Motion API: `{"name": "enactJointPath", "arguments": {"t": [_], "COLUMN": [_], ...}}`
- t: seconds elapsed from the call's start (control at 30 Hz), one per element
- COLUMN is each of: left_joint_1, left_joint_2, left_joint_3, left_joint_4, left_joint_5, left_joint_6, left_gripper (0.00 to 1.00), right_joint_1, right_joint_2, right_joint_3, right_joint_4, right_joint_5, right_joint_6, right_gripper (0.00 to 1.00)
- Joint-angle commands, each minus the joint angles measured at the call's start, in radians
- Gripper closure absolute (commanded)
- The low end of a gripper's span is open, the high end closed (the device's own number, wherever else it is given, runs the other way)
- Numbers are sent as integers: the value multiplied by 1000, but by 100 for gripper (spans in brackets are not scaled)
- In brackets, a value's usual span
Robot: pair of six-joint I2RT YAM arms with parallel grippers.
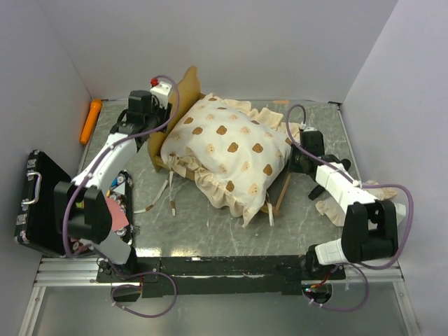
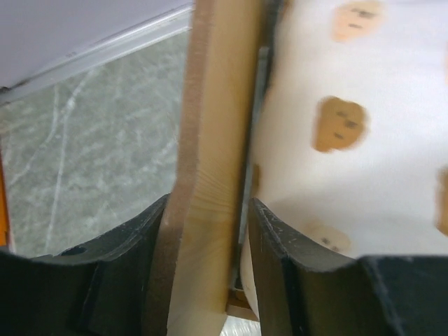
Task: Set up the pet bed
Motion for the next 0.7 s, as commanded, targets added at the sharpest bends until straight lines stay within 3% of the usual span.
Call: {"name": "enactJointPath", "arguments": {"t": [0.0,0.13,0.23,0.33,0.53,0.6,0.67], "left_joint_1": [52,110,121,124,129,129,129], "left_joint_2": [166,305,348,355,306,287,260], "left_joint_3": [194,372,411,400,360,372,371], "left_joint_4": [53,21,39,54,79,64,56], "left_joint_5": [-73,-99,-106,-99,-123,-131,-110], "left_joint_6": [18,22,57,67,70,62,62], "left_gripper": [99,99,99,98,65,47,37], "right_joint_1": [42,141,249,280,248,186,111], "right_joint_2": [-119,-199,-243,-257,-351,-371,-392], "right_joint_3": [-71,-139,-170,-159,-89,-52,-35], "right_joint_4": [-21,-24,-7,-19,-159,-228,-253], "right_joint_5": [-112,-129,-153,-187,-121,-132,-161], "right_joint_6": [-51,-23,15,26,-31,-60,-82], "right_gripper": [92,92,92,81,41,36,31]}}
